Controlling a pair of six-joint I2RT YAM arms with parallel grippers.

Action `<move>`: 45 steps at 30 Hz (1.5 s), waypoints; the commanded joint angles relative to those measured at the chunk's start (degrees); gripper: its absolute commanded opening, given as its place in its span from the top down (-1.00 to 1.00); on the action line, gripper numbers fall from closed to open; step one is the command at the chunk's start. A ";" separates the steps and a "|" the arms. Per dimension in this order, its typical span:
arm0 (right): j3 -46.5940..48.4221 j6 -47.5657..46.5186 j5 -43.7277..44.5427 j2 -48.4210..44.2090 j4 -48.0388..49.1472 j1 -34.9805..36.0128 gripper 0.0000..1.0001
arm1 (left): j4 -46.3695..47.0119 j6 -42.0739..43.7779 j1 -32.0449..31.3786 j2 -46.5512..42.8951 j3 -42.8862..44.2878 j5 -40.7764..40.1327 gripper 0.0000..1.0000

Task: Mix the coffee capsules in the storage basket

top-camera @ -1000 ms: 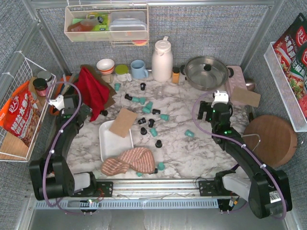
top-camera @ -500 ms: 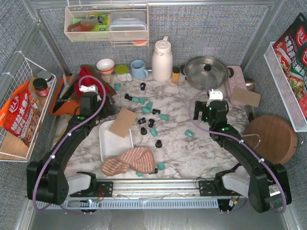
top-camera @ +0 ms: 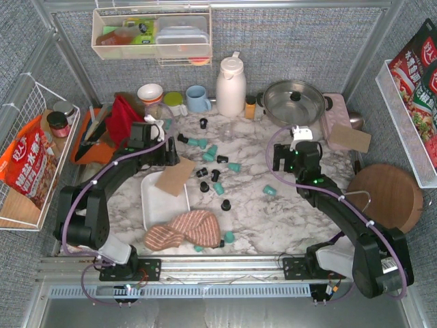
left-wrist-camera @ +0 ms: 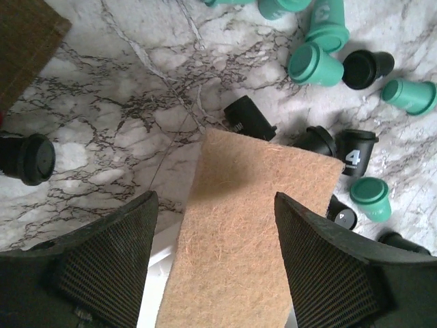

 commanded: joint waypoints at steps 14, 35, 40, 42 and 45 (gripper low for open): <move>2.32 -1.61 -2.66 1.62 -2.19 1.10 -0.98 | 5.60 0.72 0.12 3.28 -1.60 0.75 -0.57; 4.68 -3.77 -0.45 5.42 -3.99 3.71 -0.98 | 17.19 -5.34 0.12 -0.22 -8.26 -0.25 0.17; 5.06 -4.22 0.25 5.76 -4.36 4.39 -0.98 | 18.63 -6.11 0.12 -3.43 -9.29 -1.51 0.71; 5.12 -4.46 0.55 6.00 -4.42 4.60 -0.98 | 19.44 -6.42 0.12 -4.58 -9.72 -1.25 0.86; 5.66 -4.90 1.59 6.50 -5.04 5.08 -0.98 | 20.73 -7.14 0.13 -5.55 -10.16 -0.98 1.00</move>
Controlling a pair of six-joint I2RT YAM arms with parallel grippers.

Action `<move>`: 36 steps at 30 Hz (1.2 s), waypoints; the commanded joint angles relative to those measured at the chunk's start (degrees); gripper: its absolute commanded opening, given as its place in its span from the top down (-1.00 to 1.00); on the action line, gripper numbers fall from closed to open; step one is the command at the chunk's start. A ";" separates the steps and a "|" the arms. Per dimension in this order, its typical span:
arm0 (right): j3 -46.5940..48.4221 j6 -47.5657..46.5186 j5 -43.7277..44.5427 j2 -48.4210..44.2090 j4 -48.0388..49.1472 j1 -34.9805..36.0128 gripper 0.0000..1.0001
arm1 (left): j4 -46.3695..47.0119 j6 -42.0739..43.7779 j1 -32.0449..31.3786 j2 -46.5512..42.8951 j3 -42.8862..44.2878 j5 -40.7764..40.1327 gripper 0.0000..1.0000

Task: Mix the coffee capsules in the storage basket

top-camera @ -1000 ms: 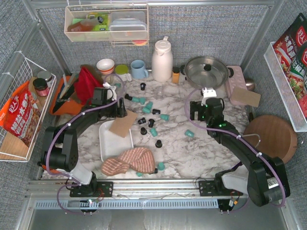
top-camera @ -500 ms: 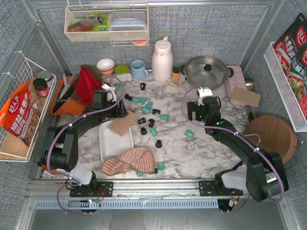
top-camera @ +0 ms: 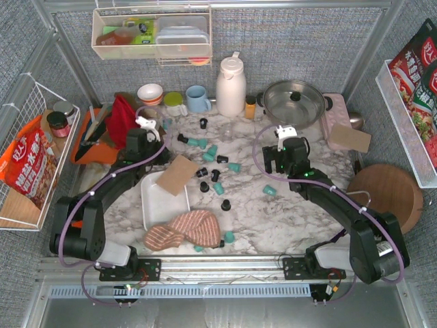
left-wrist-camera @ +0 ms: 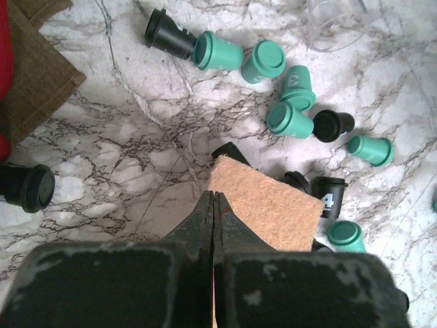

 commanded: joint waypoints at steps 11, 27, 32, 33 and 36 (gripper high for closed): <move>1.29 -1.04 4.55 0.51 -0.65 1.33 -0.98 | 2.74 -2.99 -0.64 -3.71 1.41 0.04 1.00; 0.76 -1.09 5.17 -0.08 -0.10 1.87 -0.99 | -7.49 -0.64 -2.74 -1.25 6.01 -2.86 0.58; 0.89 -1.47 5.34 0.24 -0.38 2.09 -0.98 | -11.96 0.24 -2.57 3.92 8.45 -3.84 -0.98; 0.89 -1.56 5.39 0.25 -0.37 2.10 -0.98 | -11.48 0.33 -2.52 4.59 8.50 -3.09 -0.98; 0.94 -1.66 5.39 0.29 -0.41 2.18 -0.98 | -9.33 1.84 -1.82 6.19 8.21 -0.82 -0.99</move>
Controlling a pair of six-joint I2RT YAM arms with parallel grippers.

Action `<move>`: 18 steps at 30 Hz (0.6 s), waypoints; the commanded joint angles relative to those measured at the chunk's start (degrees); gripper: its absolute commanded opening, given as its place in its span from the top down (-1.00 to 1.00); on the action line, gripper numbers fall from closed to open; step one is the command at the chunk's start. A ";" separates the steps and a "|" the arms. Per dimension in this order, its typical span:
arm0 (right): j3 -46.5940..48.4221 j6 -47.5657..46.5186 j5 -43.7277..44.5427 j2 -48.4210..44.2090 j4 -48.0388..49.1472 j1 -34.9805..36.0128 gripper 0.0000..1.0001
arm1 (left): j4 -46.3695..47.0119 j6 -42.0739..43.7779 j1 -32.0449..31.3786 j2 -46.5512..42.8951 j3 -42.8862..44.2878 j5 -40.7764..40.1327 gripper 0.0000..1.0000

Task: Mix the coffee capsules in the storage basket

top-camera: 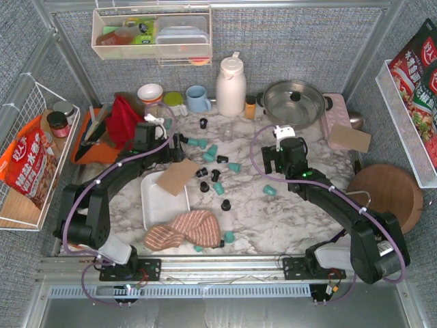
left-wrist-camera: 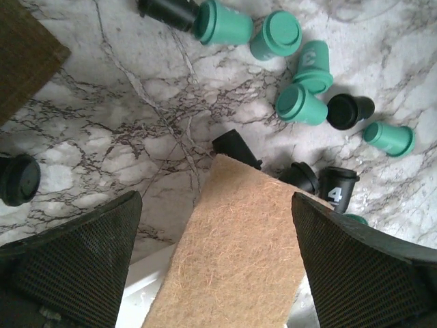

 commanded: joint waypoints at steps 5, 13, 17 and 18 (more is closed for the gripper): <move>0.32 -0.50 0.30 0.54 0.64 0.31 -0.98 | 7.28 3.40 4.53 4.90 -1.24 15.90 -0.98; 0.70 -1.04 0.56 1.22 0.31 0.56 -0.98 | 11.37 3.98 5.74 9.41 -2.56 27.93 -0.90; 1.19 -1.11 0.47 1.96 -0.04 0.86 -0.98 | 10.87 4.77 5.74 9.18 -2.94 26.67 -0.56; 1.30 -1.18 0.47 2.12 -0.16 0.88 -0.98 | 10.71 4.85 5.73 9.35 -2.92 26.51 -0.37</move>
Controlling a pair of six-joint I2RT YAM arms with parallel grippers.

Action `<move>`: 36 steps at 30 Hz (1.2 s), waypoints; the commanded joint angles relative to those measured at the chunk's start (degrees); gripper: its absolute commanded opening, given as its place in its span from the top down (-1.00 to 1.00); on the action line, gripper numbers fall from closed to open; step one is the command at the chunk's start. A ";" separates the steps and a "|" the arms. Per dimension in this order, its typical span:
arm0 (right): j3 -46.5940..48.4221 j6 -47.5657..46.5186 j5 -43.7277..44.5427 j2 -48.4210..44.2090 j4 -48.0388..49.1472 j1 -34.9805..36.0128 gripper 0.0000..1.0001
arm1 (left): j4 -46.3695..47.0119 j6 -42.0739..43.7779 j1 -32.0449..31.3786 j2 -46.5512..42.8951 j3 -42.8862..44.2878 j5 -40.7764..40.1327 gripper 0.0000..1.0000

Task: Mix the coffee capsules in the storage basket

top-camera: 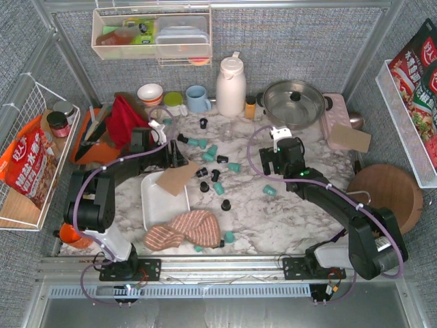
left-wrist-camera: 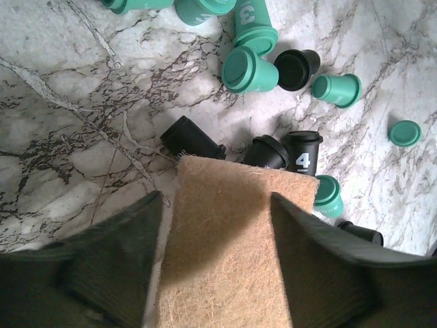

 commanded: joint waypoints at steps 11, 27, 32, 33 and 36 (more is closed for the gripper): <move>1.59 -1.00 1.56 1.11 -0.17 1.02 -0.98 | -0.09 -0.54 -0.08 -2.42 2.70 -2.38 1.00; -10.40 1.94 -22.77 -17.62 17.39 2.29 -0.79 | 5.72 23.17 -23.38 -20.92 1.13 -11.75 1.00; -12.46 1.75 -34.83 -21.85 22.59 3.19 -0.73 | 26.12 28.24 -26.68 -25.28 -8.36 -0.54 1.00; -12.31 1.65 -36.95 -22.25 22.88 3.37 -0.73 | 29.40 29.39 -27.28 -25.85 -10.02 2.68 1.00; -11.46 1.25 -43.51 -22.69 22.92 4.11 -0.67 | 36.47 32.73 -29.83 -27.11 -13.96 8.77 1.00</move>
